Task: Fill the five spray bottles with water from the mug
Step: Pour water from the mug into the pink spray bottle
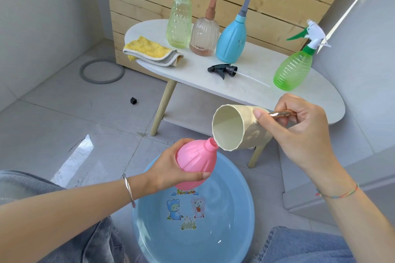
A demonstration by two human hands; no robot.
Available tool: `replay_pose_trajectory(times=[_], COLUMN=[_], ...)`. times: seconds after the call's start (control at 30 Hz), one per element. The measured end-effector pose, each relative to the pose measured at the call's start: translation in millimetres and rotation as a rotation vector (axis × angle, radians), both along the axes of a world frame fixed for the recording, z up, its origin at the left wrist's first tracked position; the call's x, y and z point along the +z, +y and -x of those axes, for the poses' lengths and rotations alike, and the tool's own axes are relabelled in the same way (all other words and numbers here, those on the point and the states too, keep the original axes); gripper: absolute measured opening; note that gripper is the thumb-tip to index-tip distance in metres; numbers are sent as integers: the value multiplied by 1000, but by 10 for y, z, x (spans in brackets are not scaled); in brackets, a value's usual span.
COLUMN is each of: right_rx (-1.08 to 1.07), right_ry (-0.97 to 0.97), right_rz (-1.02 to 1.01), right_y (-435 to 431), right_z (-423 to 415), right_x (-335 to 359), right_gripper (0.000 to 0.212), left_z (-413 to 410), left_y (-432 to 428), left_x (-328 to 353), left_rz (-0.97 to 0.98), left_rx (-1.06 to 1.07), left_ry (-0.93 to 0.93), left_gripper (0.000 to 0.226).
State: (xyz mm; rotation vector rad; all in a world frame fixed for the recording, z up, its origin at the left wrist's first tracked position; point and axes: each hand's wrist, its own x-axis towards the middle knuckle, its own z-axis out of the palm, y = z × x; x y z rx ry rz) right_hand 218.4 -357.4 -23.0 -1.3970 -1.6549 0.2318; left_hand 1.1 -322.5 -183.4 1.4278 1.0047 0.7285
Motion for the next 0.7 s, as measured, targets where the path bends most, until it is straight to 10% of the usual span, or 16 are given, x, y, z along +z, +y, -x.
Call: replay_pose_trajectory(times=[0.7], right_rx=[49], right_ry=[-65], right_rz=[-44], right_y=[20], right_z=[1], right_x=[-16], right_gripper=[41], left_z=[4], left_y=[1], left_x=[-22], left_rz=[2], left_rx=[-5], left_ry=[14], left_gripper=[83])
